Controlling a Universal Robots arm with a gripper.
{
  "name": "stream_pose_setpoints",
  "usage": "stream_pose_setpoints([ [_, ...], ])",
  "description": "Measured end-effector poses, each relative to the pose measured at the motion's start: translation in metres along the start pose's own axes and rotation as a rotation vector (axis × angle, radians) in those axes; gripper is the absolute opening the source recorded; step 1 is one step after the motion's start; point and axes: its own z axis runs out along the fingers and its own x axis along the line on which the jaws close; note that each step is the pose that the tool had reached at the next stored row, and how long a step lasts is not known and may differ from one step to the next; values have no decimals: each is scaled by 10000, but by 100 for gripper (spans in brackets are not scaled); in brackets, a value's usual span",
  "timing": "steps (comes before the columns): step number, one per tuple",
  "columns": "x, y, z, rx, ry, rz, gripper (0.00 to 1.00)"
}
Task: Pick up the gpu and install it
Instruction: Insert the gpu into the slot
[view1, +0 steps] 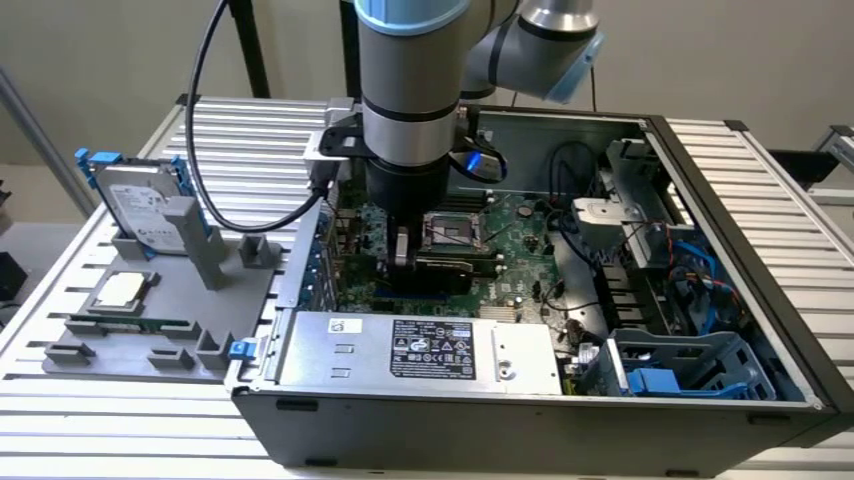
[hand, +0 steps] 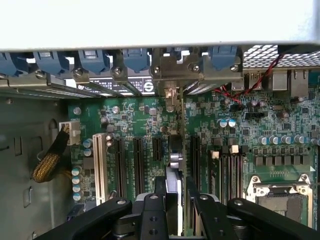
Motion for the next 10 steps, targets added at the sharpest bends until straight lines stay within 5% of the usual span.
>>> stream_pose_setpoints([
  [10,-3,-17,-25,-43,-2,3,0],
])
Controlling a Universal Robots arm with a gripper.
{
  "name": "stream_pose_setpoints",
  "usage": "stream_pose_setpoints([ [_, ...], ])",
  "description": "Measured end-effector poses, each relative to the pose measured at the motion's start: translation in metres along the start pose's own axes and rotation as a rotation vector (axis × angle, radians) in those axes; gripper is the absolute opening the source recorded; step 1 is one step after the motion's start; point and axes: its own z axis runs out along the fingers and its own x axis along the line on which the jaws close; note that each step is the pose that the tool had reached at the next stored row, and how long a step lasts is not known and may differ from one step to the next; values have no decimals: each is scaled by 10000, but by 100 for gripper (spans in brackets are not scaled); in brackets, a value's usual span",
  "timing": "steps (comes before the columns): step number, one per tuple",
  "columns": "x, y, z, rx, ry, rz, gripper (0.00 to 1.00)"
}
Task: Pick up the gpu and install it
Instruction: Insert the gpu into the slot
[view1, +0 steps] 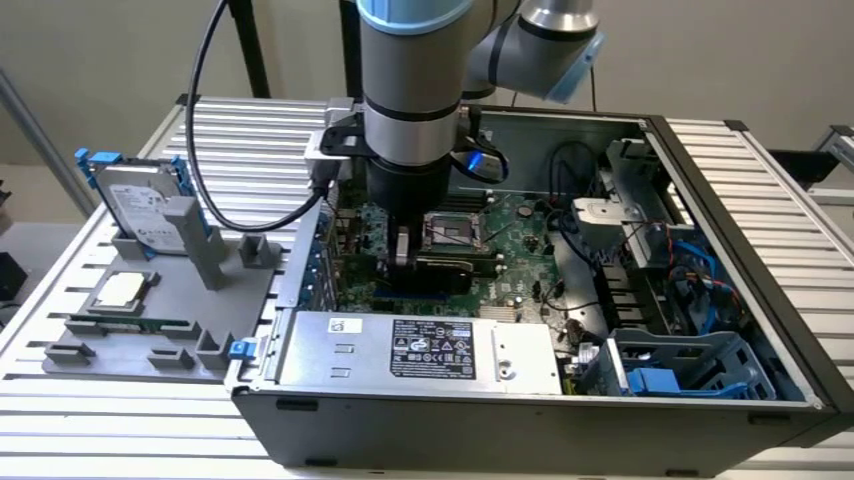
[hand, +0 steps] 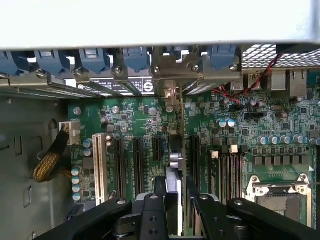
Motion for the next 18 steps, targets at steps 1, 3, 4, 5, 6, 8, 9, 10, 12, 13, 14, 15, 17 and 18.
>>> stream_pose_setpoints([
  [1,1,-5,-1,2,3,-1,0],
  [3,1,-8,-2,-1,4,4,0],
  [4,1,-9,-2,-1,4,10,0],
  [5,0,-11,-2,-1,4,14,0],
  [6,0,-11,-2,0,4,14,0],
  [8,0,-12,-2,0,4,15,0],
  [9,0,-12,-2,-3,5,15,0],
  [10,0,-12,-3,-7,4,15,0],
  [12,-1,-15,-9,-19,2,14,0],
  [13,0,-17,-17,-31,4,14,0],
  [14,0,-18,-24,-48,8,14,0],
  [15,-1,-19,-27,-65,7,16,0],
  [17,-1,-20,-27,-85,17,18,0],
  [18,-1,-20,-26,-90,27,18,0],
])
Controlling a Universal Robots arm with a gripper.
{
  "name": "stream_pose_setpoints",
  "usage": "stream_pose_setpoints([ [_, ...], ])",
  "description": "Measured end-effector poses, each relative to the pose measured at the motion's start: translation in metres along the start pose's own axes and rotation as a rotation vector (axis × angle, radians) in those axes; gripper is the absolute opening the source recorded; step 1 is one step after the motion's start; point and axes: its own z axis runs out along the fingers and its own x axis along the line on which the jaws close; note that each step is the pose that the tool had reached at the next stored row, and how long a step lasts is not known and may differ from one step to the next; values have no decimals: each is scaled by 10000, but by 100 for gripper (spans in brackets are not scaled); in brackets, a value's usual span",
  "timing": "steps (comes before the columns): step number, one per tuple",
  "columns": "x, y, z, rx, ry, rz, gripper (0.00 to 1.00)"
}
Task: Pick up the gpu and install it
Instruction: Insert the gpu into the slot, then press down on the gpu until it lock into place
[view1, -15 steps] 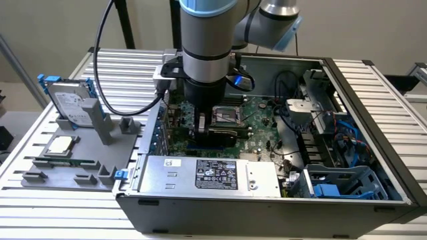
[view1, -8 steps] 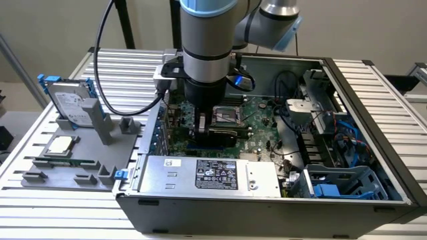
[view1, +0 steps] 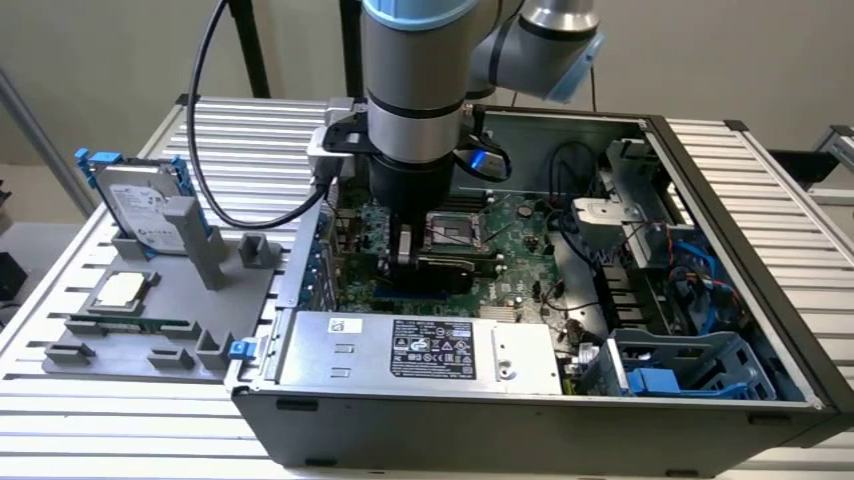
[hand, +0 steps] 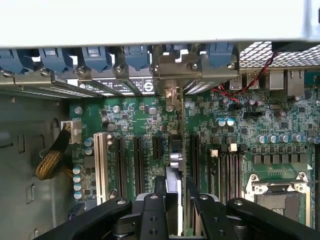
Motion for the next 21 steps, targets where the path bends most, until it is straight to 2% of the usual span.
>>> stream_pose_setpoints([
  [11,-15,0,17,-9,22,0,0],
  [17,-15,0,23,-42,140,2,0],
  [21,-14,1,28,-49,158,4,0],
])
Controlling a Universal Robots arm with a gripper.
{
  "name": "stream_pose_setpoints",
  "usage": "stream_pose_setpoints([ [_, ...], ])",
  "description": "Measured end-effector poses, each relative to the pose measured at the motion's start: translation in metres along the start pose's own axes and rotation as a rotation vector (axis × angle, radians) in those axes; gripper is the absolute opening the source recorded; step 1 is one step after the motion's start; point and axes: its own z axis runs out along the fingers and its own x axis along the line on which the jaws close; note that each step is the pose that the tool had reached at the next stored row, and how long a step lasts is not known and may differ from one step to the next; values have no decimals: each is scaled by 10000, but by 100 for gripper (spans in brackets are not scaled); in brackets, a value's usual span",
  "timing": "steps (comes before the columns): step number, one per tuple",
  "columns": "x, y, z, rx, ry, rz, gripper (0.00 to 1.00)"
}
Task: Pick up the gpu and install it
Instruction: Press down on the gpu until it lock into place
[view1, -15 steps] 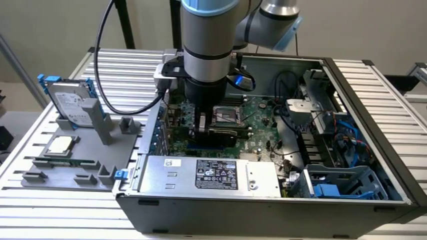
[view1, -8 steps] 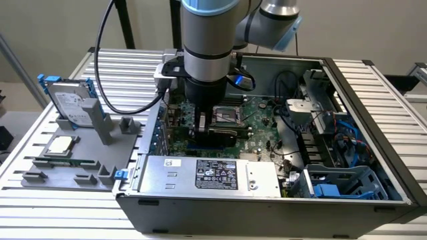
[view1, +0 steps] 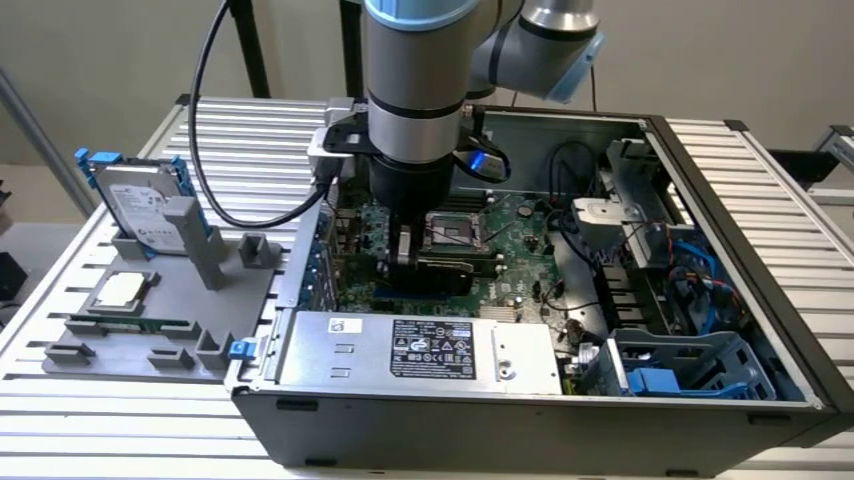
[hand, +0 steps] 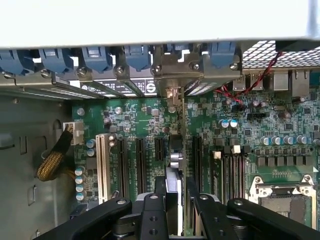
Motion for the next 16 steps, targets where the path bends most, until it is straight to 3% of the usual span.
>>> stream_pose_setpoints([
  [16,-31,1,2,1,0,0,0],
])
